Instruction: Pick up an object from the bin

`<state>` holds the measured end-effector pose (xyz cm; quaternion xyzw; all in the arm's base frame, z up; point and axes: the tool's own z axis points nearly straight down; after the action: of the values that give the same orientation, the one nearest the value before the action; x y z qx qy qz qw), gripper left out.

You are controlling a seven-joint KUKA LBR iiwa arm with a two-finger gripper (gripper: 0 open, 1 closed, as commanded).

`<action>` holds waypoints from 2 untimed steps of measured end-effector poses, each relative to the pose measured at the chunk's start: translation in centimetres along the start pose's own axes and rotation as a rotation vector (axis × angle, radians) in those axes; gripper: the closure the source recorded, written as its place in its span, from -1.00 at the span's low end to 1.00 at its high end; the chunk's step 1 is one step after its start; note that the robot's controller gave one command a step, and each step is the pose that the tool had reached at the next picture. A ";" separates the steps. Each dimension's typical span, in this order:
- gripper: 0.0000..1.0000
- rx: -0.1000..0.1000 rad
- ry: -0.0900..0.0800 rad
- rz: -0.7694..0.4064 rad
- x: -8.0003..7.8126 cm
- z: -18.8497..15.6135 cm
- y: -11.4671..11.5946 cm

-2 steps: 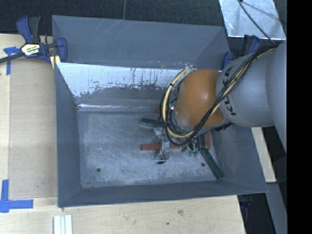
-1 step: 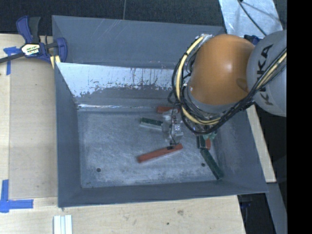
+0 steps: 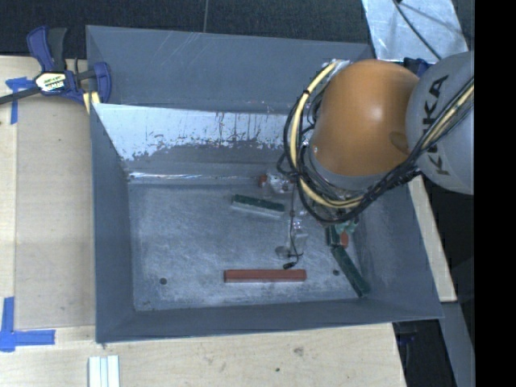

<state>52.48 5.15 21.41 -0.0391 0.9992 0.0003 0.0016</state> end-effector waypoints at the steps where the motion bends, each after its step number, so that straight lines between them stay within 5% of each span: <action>1: -1.00 0.001 0.016 -0.103 -1.3 14.6 1.2; 2: -1.00 0.002 0.002 -0.101 3.7 9.0 -0.7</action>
Offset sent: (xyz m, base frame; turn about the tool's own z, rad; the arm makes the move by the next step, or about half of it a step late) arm 0.0145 0.0140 -0.1441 -0.1027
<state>48.87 4.17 12.39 -0.0893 0.9960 -0.0006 0.0005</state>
